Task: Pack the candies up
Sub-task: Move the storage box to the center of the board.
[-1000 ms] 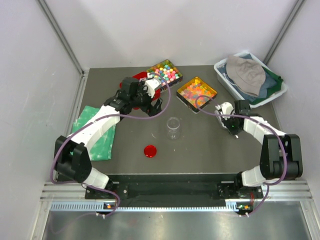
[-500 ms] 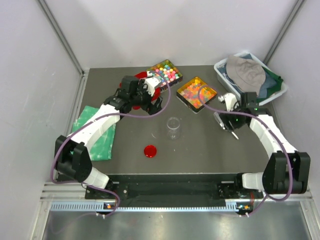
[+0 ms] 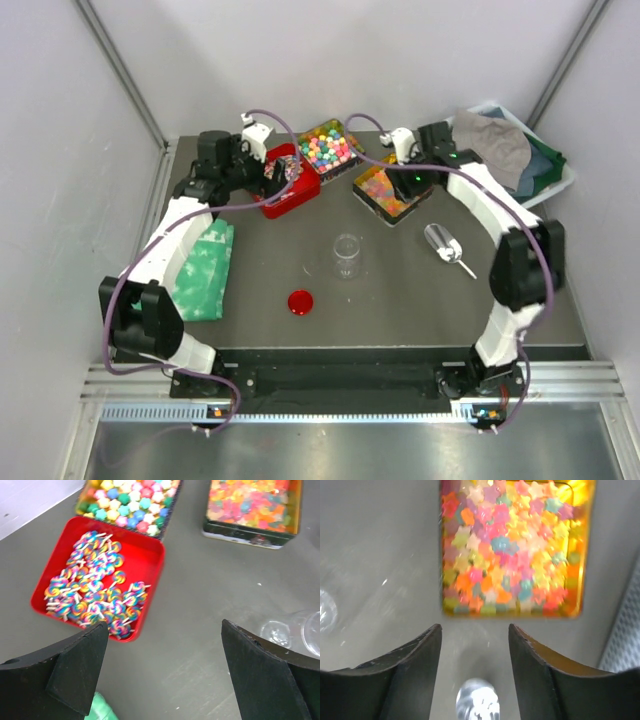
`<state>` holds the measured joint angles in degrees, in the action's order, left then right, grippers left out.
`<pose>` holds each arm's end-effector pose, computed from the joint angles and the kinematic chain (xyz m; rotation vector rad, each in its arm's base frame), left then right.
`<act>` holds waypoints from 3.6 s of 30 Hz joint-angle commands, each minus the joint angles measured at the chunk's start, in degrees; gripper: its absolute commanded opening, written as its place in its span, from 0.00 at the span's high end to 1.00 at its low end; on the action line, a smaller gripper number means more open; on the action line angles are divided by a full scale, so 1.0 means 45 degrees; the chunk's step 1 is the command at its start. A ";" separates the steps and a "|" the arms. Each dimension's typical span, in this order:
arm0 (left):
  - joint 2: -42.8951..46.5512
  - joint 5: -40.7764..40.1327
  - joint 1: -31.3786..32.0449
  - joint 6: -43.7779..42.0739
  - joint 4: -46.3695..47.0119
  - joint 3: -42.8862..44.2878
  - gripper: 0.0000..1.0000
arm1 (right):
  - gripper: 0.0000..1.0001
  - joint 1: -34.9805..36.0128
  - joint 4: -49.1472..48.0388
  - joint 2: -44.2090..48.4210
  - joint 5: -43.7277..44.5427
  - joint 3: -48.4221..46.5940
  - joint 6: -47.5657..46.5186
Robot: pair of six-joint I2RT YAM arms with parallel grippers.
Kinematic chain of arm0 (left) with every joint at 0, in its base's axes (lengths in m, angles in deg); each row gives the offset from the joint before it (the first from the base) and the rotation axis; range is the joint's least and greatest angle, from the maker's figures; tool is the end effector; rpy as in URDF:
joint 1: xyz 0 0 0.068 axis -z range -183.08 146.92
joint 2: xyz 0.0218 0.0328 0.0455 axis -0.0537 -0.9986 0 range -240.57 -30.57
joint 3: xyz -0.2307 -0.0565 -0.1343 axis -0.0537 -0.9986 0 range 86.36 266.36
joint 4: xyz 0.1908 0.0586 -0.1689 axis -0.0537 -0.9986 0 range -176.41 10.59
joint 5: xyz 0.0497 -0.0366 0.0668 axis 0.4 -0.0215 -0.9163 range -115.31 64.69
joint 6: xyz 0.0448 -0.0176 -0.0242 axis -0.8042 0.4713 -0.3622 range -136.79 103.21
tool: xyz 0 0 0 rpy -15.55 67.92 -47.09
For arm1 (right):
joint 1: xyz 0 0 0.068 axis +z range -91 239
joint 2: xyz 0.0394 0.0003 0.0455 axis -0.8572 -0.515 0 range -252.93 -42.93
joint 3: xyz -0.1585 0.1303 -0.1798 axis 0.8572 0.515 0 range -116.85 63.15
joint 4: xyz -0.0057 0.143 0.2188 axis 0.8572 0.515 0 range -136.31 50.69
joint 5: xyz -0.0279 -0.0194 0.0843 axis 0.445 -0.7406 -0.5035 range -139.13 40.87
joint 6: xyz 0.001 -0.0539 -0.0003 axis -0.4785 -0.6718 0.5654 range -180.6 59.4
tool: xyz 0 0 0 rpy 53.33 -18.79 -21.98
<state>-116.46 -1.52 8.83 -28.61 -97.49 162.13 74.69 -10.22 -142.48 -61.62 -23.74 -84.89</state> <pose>0.3364 -0.0856 0.3426 0.6672 1.9327 -0.4282 0.3712 0.1122 0.2969 -0.9140 2.2234 0.1944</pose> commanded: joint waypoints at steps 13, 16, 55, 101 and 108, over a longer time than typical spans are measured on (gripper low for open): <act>0.0570 0.0436 -0.0457 -0.0148 0.0816 -0.1348 0.01 | 0.47 0.1456 0.0318 -0.5046 0.0549 -0.4870 0.0340; 0.0551 0.0494 -0.0457 -0.0129 0.0855 -0.1426 0.01 | 0.47 0.1554 0.0241 -0.5280 0.0432 -0.4715 0.0360; 0.2035 0.0787 -0.0516 -0.0519 0.0660 -0.2774 0.01 | 0.90 0.4386 -0.1088 -0.2683 0.0628 -0.0261 0.2430; -0.0717 0.2526 0.0673 -0.0129 0.2611 -0.4337 0.01 | 0.30 0.2768 -0.0014 0.0635 0.2229 -0.0086 0.1707; -0.1714 0.2019 0.1749 -0.0148 0.2945 -0.4337 0.01 | 0.30 0.1204 0.0279 0.2666 0.1702 0.1084 0.1493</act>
<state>-122.12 8.52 14.49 -29.28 -88.01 142.92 83.19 -9.37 -137.41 -52.20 -21.47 -77.09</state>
